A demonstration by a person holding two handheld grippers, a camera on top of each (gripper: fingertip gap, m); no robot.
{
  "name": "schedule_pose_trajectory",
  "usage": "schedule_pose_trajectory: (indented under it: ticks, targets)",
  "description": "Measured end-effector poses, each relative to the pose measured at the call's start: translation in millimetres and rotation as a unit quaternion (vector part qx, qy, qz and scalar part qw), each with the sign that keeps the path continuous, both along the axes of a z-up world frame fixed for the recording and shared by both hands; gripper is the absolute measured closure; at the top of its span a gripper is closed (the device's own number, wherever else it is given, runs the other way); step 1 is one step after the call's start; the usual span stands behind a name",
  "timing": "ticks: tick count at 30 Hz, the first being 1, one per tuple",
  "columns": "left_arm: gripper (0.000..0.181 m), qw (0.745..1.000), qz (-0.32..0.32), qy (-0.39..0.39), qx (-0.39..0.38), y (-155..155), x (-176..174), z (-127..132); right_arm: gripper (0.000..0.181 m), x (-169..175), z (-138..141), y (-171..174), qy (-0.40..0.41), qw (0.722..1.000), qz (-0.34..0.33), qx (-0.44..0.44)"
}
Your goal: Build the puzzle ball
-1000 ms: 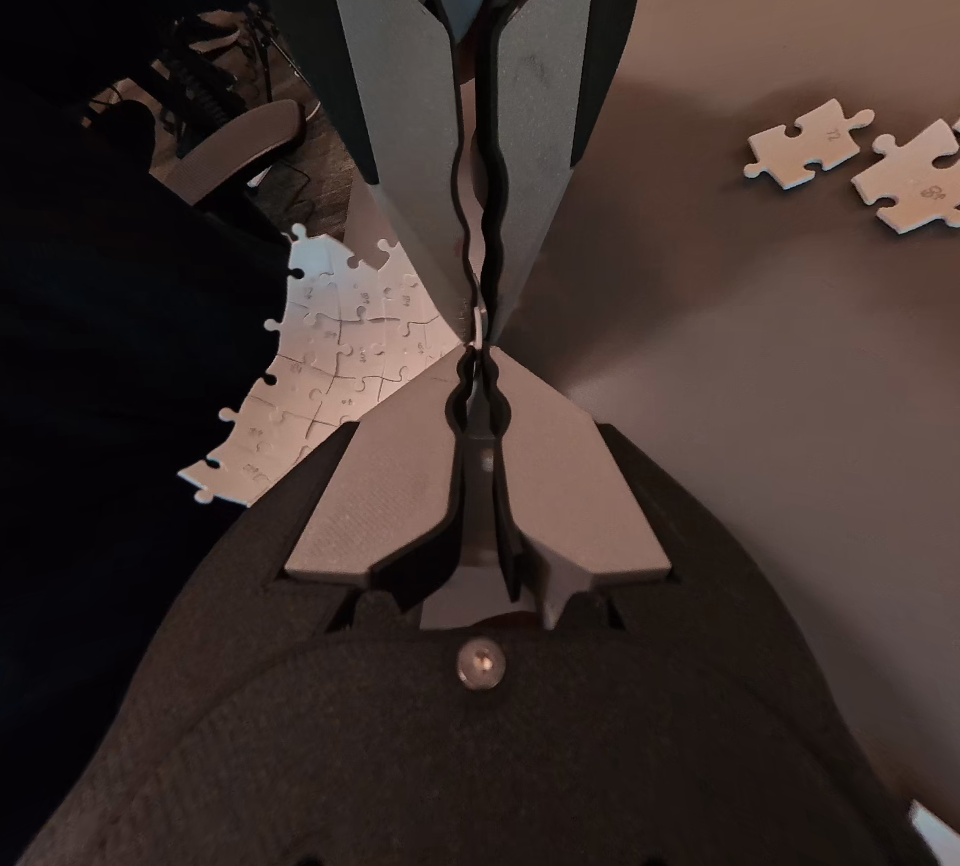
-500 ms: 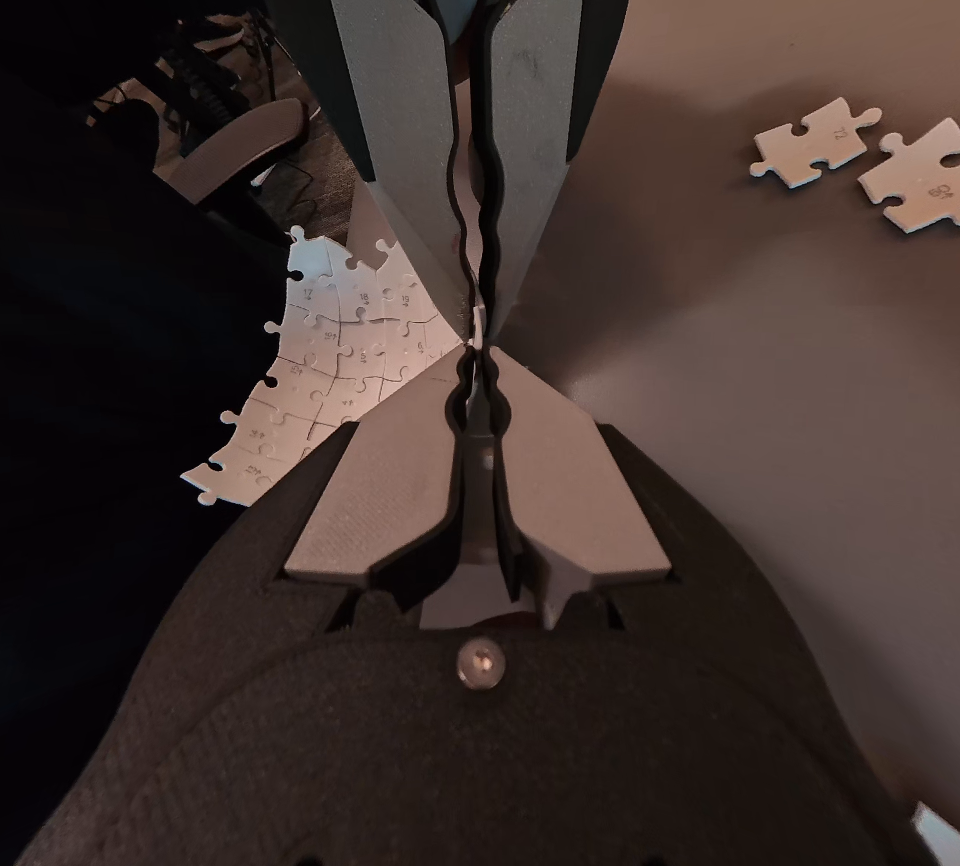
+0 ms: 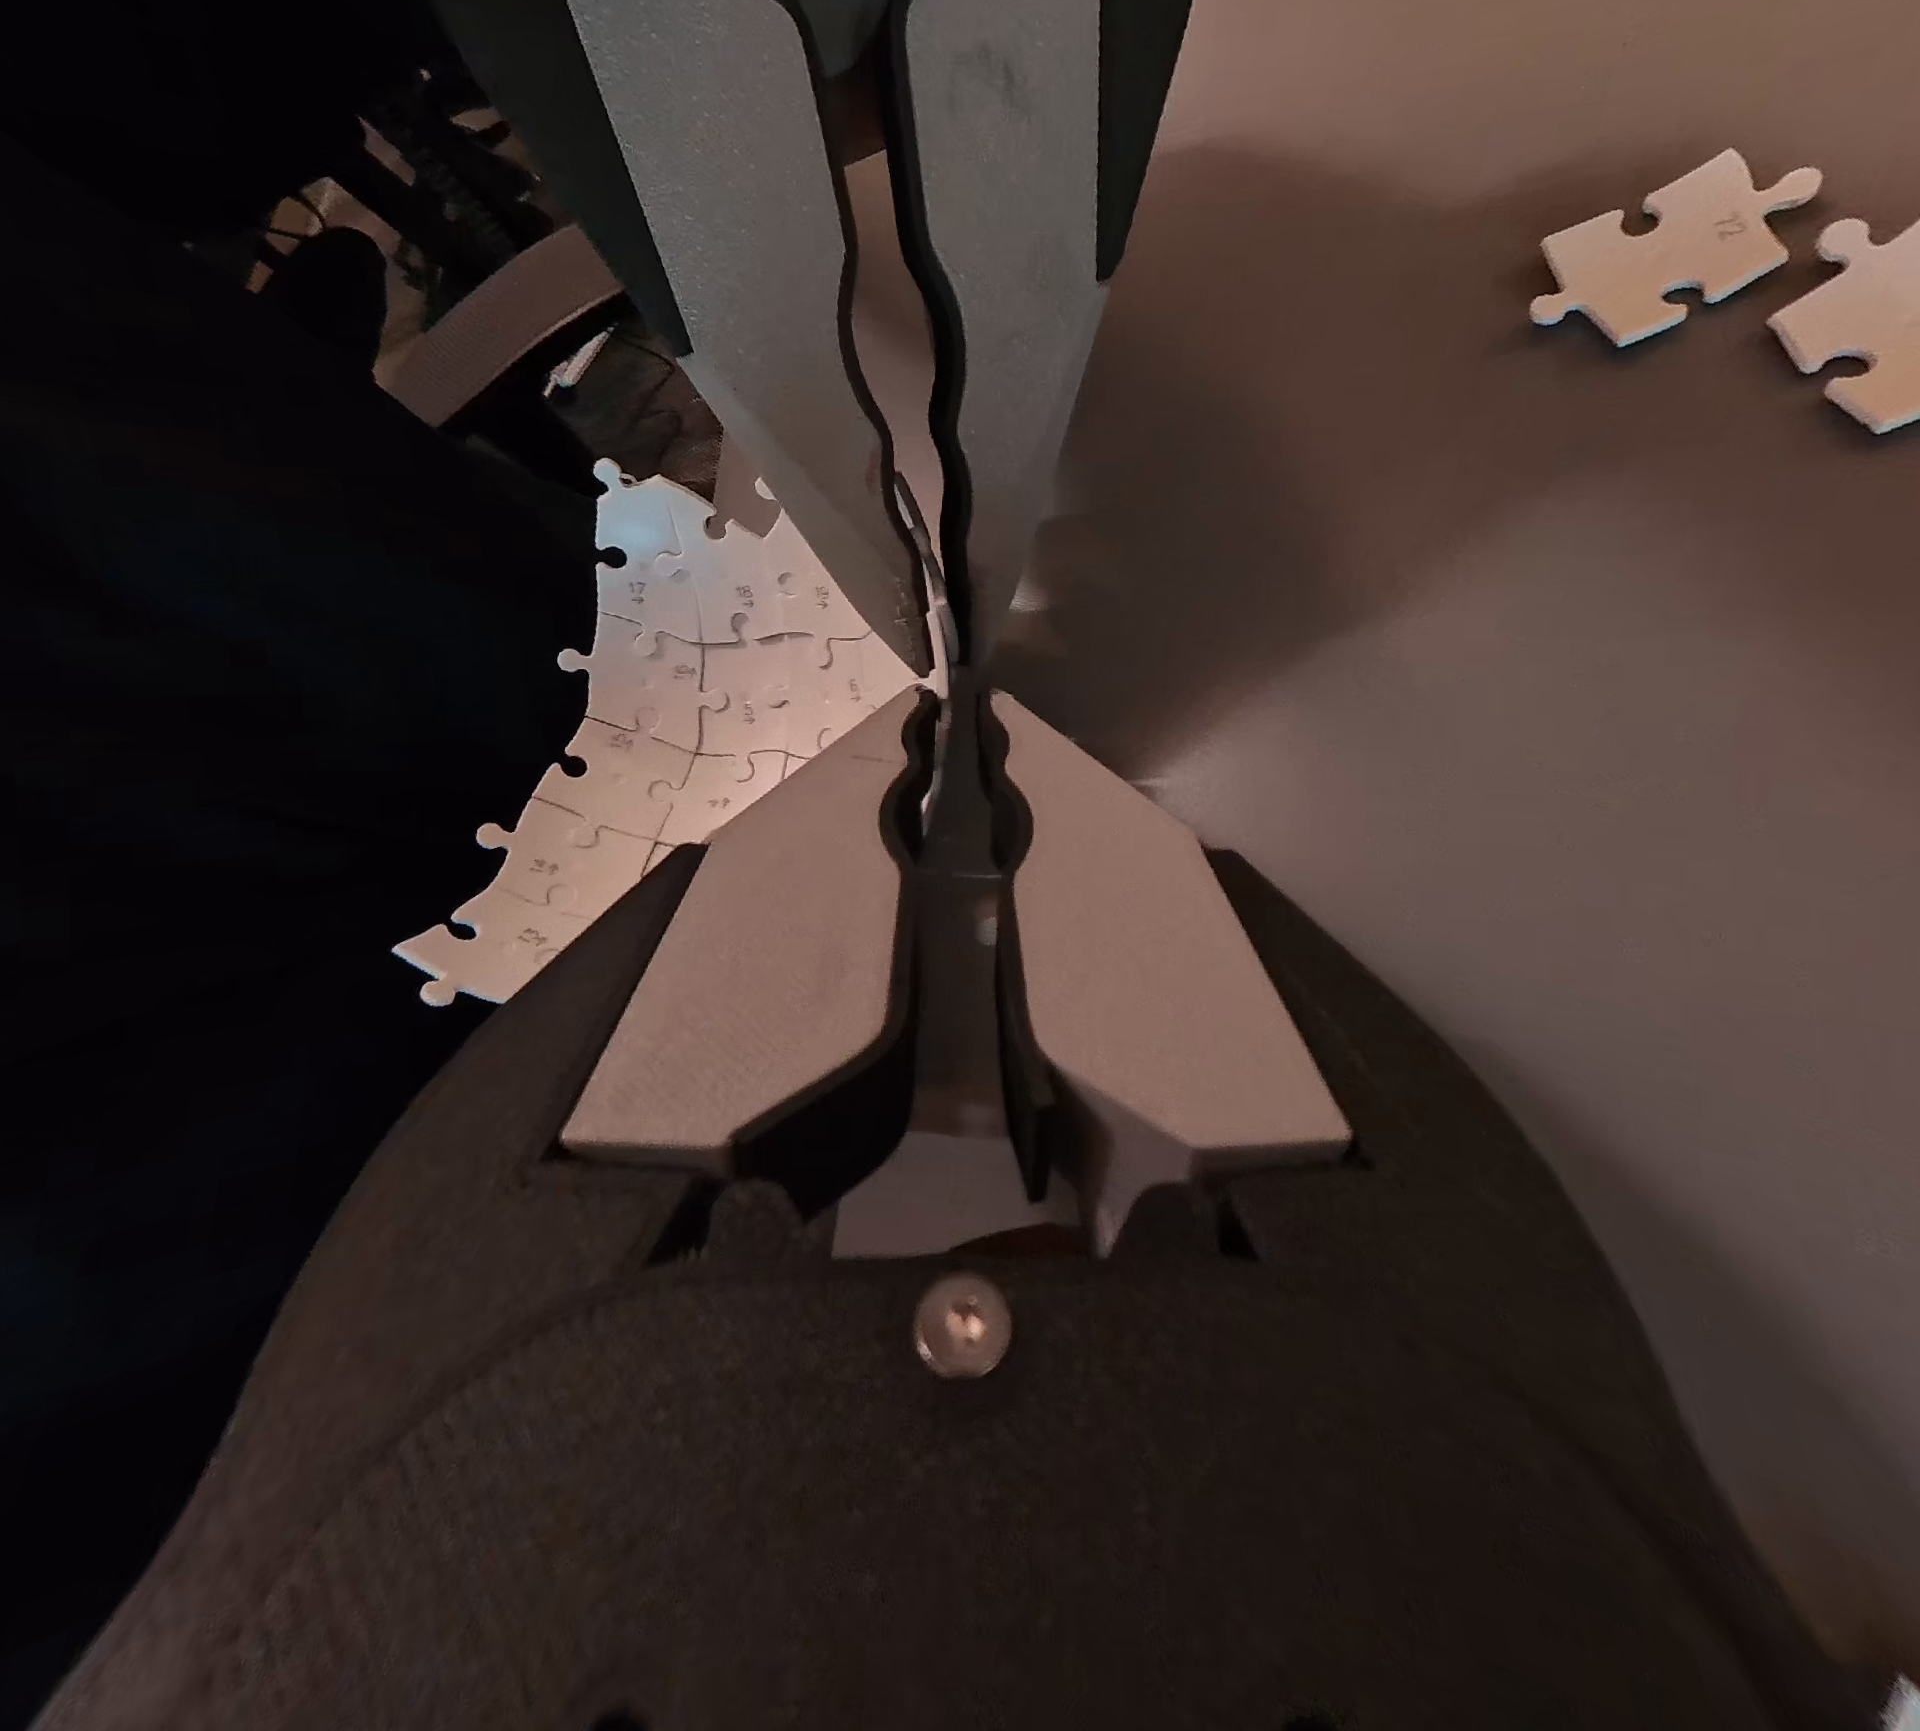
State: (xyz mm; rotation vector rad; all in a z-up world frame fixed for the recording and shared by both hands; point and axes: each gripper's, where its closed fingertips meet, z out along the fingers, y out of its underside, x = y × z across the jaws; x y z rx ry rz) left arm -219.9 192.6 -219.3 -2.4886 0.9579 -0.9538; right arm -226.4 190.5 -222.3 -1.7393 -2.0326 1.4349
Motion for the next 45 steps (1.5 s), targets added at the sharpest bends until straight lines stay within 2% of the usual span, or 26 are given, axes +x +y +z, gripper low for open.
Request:
schedule_pose_trajectory:
  ticks: [11,15,45]
  targets:
    - [0.179,1.000,-0.002,0.011,0.013,-0.8,-2.1,2.1,0.177,6.2,-1.9,-3.7,-0.021,0.999,0.018,-0.045]
    - [0.179,1.000,0.000,0.010,0.010,-1.0,-3.0,0.7,0.181,6.2,-1.6,-1.9,-0.020,0.999,0.016,-0.040]
    - [0.180,1.000,0.015,-0.008,0.025,6.4,-4.5,2.8,0.179,1.8,-2.2,3.4,0.000,1.000,0.003,-0.016]
